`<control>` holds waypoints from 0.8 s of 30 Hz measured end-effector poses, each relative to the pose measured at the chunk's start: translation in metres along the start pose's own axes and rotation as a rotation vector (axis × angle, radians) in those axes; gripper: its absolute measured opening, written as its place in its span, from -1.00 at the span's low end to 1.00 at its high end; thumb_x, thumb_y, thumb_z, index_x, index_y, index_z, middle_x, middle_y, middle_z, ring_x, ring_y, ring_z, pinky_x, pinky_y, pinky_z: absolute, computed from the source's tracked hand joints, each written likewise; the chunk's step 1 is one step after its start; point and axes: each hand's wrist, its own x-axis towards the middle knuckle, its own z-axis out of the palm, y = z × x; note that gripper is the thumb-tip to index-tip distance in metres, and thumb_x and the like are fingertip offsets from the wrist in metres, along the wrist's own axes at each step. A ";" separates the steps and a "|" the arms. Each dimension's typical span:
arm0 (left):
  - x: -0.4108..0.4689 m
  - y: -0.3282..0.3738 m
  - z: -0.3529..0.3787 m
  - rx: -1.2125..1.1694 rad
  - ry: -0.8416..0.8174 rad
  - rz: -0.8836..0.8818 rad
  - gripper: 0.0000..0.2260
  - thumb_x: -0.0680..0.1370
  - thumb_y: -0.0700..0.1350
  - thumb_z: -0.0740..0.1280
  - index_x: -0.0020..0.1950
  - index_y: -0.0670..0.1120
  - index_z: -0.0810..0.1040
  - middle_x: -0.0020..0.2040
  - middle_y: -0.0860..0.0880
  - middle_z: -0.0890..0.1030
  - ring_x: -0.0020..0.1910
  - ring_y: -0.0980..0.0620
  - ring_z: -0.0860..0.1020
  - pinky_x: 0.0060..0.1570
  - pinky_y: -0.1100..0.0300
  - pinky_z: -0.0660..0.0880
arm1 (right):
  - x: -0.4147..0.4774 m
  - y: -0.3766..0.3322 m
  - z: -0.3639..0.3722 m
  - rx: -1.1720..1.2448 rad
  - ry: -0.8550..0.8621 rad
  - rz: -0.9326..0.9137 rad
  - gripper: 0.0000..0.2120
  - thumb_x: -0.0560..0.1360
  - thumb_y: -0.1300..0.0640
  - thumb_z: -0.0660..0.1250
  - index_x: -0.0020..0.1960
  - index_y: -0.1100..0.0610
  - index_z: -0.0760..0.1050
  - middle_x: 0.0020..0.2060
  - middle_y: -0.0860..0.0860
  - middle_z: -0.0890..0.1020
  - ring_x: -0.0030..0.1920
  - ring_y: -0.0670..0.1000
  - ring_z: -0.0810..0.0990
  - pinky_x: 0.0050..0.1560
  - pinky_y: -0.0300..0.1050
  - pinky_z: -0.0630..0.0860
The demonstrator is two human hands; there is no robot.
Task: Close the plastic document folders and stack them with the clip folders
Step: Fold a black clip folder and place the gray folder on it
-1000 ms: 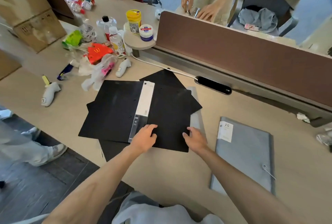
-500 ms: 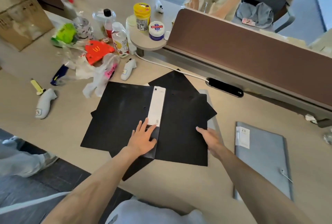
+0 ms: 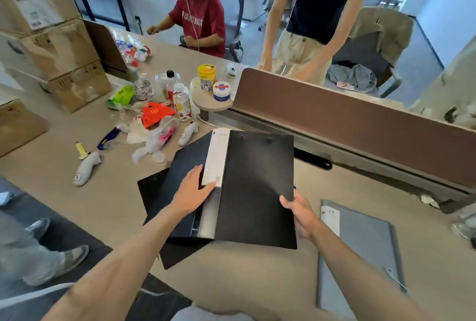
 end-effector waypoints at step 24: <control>-0.037 0.095 0.104 -0.475 -0.096 -0.046 -0.58 0.61 0.03 0.21 0.44 -0.05 0.27 0.36 -0.06 0.45 0.34 -0.07 0.41 0.35 -0.06 0.36 | -0.044 0.027 -0.087 -0.322 0.320 -0.040 -0.59 0.47 0.12 0.33 0.31 0.05 0.42 0.23 0.01 0.59 0.19 0.05 0.56 0.29 0.09 0.48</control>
